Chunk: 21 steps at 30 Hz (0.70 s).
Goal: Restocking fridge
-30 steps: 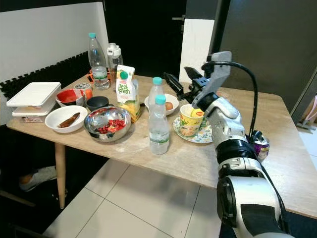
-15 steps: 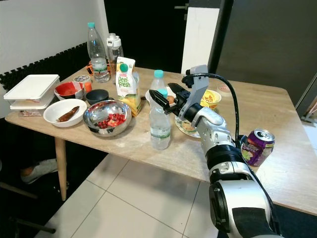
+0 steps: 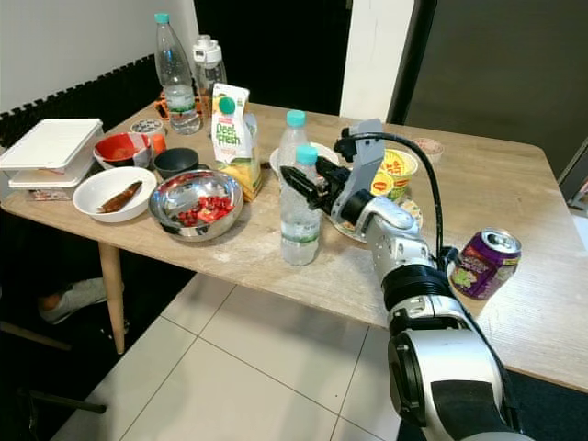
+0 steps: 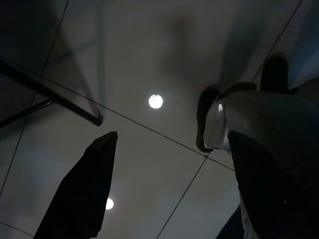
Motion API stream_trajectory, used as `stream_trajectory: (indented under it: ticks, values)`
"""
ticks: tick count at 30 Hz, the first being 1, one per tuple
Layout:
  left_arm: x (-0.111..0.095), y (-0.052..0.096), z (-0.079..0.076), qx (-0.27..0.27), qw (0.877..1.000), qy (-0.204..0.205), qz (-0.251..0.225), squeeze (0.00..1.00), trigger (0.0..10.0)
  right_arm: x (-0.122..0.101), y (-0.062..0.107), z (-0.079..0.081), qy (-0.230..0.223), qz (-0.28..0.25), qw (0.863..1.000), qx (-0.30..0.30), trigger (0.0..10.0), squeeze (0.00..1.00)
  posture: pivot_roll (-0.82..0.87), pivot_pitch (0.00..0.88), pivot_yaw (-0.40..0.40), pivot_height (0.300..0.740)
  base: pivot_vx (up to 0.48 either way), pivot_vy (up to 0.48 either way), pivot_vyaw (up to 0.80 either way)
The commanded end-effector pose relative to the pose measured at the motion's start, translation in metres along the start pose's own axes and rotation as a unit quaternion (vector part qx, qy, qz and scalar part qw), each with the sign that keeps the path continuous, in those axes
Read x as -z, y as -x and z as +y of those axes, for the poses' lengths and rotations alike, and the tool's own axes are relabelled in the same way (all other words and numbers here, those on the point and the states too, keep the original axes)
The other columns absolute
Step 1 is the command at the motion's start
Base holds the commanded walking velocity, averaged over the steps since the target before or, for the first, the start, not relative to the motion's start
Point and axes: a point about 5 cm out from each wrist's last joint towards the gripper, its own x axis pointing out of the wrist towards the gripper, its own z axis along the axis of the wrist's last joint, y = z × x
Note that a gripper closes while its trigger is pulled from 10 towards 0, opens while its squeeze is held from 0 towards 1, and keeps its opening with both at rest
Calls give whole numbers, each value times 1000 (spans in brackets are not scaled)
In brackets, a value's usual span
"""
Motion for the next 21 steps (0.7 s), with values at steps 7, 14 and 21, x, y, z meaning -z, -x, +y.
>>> stream_trajectory:
  ticks: [7,14,21]
  values:
    - [11,2,-1,7,1000,-6,23,0,10000,-5,2,-2,11,-1,1000,-6,0,0,-65,144,-4,734,0,0,0]
    - [9,1,-3,7,1000,-4,20,0,10000,-13,1,-1,23,-12,999,-25,0,0,-64,126,-8,734,0,0,0]
    - [-2,-2,-5,6,1000,0,12,0,10000,-39,26,26,-39,-106,963,-245,10000,0,-70,84,-10,734,0,0,0]
